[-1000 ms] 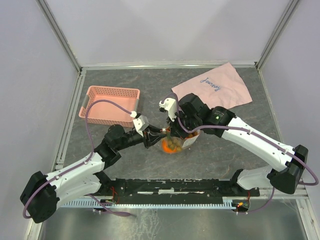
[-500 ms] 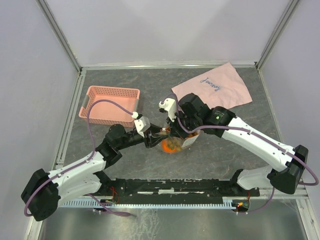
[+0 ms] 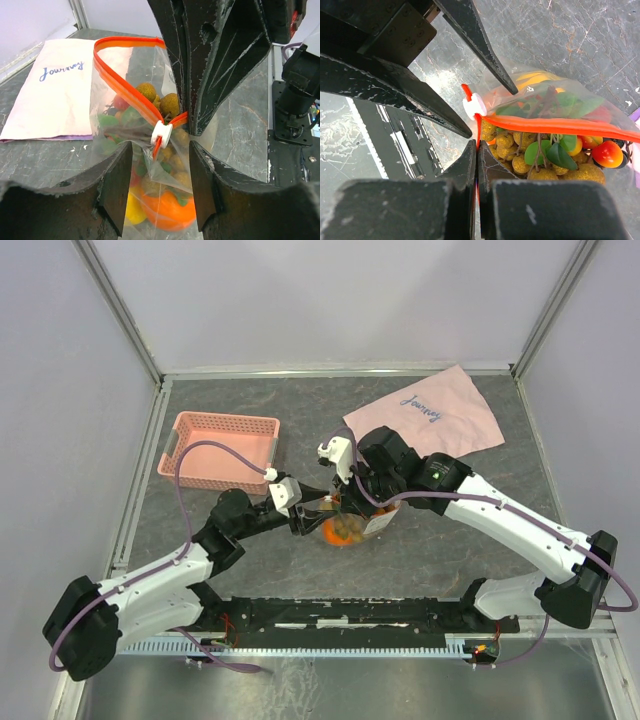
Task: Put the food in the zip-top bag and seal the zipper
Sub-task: Zip the zipper food storage bag at the center of the board.
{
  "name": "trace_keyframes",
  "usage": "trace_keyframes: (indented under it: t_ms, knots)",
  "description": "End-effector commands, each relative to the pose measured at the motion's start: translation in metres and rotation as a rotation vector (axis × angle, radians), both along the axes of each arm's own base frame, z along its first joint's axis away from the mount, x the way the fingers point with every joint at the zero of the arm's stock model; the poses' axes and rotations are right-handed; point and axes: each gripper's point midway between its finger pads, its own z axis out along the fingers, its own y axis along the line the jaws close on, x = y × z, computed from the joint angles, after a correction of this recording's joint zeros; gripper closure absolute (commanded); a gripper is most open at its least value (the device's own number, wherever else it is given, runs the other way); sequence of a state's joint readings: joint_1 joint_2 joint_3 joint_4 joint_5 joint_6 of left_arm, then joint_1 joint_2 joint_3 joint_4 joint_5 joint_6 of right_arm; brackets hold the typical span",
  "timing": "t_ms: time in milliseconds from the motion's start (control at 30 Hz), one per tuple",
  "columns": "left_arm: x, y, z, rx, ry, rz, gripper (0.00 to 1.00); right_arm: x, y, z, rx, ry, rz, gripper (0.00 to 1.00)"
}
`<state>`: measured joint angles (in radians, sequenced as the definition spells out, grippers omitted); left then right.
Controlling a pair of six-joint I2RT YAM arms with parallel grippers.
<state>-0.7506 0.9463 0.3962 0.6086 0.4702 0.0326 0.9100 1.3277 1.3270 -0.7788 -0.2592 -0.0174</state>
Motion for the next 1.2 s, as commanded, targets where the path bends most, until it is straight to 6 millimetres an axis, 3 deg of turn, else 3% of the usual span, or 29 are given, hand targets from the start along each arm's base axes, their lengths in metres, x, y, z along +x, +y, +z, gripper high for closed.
trace_keyframes:
  t_ms: [0,200,367,467,600,967,1167]
  knots:
    - [0.008,-0.001,0.010,-0.005,-0.102,0.022,0.44,0.001,0.009,0.029,0.089,-0.065,0.031,0.98]
    - [0.004,-0.008,0.015,-0.028,-0.115,-0.025,0.52,0.000,0.010,0.026,0.084,-0.061,0.041,0.99]
    - [-0.001,-0.013,0.015,-0.031,-0.106,-0.067,0.84,0.001,0.010,0.025,0.090,-0.066,0.043,0.98]
    - [-0.003,-0.013,0.013,-0.029,-0.096,-0.079,0.97,0.002,0.011,0.024,0.087,-0.072,0.044,0.98]
    - [-0.005,-0.009,0.012,-0.028,-0.078,-0.068,0.97,0.004,0.009,0.025,0.079,-0.092,0.046,0.96]
    - [-0.008,0.003,0.014,-0.027,-0.053,-0.023,0.97,-0.003,0.007,0.063,0.127,-0.257,0.214,0.59]
    - [-0.008,0.002,0.012,-0.011,-0.041,-0.025,0.97,-0.008,0.019,0.073,0.169,-0.377,0.405,0.39]
